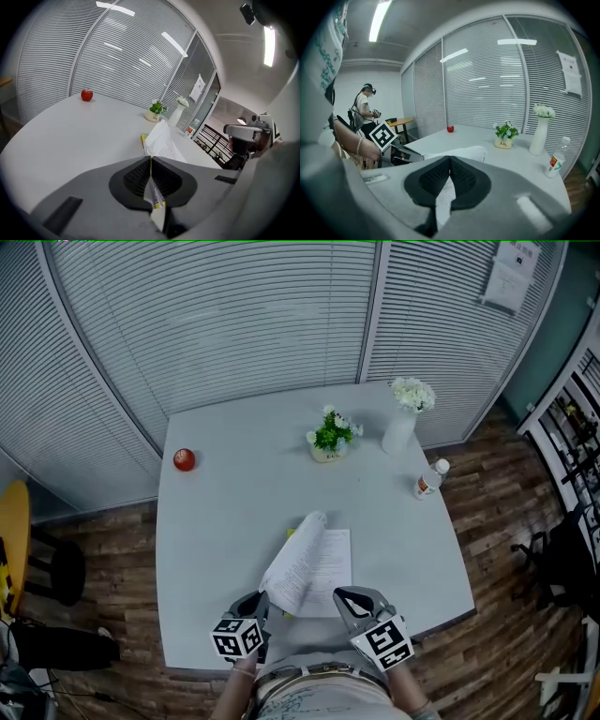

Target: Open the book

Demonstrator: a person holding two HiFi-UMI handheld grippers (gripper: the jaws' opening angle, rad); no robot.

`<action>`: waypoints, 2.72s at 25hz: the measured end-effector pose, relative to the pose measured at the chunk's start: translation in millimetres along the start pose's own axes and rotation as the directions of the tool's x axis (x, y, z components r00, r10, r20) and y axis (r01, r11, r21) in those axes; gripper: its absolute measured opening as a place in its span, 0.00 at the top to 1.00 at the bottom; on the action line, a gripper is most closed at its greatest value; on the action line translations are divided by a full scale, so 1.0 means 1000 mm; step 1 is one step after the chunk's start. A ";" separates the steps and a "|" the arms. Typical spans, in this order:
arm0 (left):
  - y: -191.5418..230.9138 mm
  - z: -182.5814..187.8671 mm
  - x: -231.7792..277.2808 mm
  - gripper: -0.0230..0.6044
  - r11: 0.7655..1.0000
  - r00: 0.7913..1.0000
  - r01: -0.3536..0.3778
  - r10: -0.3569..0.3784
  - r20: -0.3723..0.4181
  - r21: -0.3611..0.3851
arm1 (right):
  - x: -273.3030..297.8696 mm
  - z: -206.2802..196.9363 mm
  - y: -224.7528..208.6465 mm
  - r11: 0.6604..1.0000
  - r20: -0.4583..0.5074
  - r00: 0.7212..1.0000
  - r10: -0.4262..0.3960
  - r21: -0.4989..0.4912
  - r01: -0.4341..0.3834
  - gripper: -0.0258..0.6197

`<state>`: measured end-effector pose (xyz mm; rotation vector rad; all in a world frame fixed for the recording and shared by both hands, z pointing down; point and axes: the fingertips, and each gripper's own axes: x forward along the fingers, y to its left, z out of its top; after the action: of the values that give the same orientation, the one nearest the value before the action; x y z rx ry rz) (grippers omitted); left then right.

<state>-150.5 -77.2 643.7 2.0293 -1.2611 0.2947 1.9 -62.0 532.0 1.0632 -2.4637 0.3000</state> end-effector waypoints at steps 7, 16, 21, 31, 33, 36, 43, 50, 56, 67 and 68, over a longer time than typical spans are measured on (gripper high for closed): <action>0.017 -0.003 -0.007 0.95 0.999 0.999 -0.044 0.044 0.006 -0.026 | 0.001 -0.001 -0.001 1.000 -0.002 1.000 0.002 0.003 -0.002 0.96; 0.039 -0.009 -0.015 0.95 0.992 0.995 -0.100 0.101 0.009 -0.075 | 0.004 -0.002 -0.002 1.000 -0.009 1.000 0.007 -0.002 -0.007 0.96; 0.047 -0.013 -0.021 0.95 0.989 0.992 -0.124 0.125 0.004 -0.077 | 0.004 -0.002 0.000 1.000 -0.014 1.000 0.011 -0.004 -0.011 0.96; 0.059 -0.024 -0.025 0.95 0.981 0.988 -0.157 0.157 -0.012 -0.113 | 0.004 -0.002 0.000 1.000 -0.017 1.000 0.013 -0.006 -0.013 0.96; 0.061 -0.025 -0.027 0.95 0.980 0.986 -0.164 0.163 -0.012 -0.112 | 0.004 -0.002 0.002 1.000 -0.017 1.000 0.013 -0.010 -0.013 0.96; 0.064 -0.028 -0.027 0.95 0.979 0.985 -0.173 0.172 -0.017 -0.106 | 0.005 -0.002 0.002 1.000 -0.018 1.000 0.014 -0.011 -0.014 0.96; 0.069 -0.036 -0.030 0.95 0.974 0.981 -0.193 0.191 -0.029 -0.118 | 0.004 -0.003 0.003 1.000 -0.022 1.000 0.015 -0.012 -0.015 0.96; 0.075 -0.046 -0.033 0.95 0.968 0.974 -0.226 0.221 -0.059 -0.106 | 0.003 -0.003 0.004 1.000 -0.025 1.000 0.014 -0.017 -0.015 0.96; 0.077 -0.052 -0.033 0.95 0.967 0.969 -0.238 0.231 -0.083 -0.093 | 0.004 -0.003 0.004 1.000 -0.031 0.999 0.016 -0.019 -0.016 0.96; 0.080 -0.062 -0.027 0.94 0.963 0.962 -0.256 0.246 -0.120 -0.084 | 0.007 -0.004 0.004 1.000 -0.036 0.999 0.017 -0.014 -0.018 0.96; 0.080 -0.063 -0.026 0.94 0.963 0.961 -0.257 0.246 -0.124 -0.080 | 0.008 -0.003 0.004 1.000 -0.038 0.999 0.019 -0.014 -0.019 0.96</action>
<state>-220.6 -37.5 711.1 1.7471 -1.4348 0.4538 -5.3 -63.1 538.9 1.0196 -2.4401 0.3049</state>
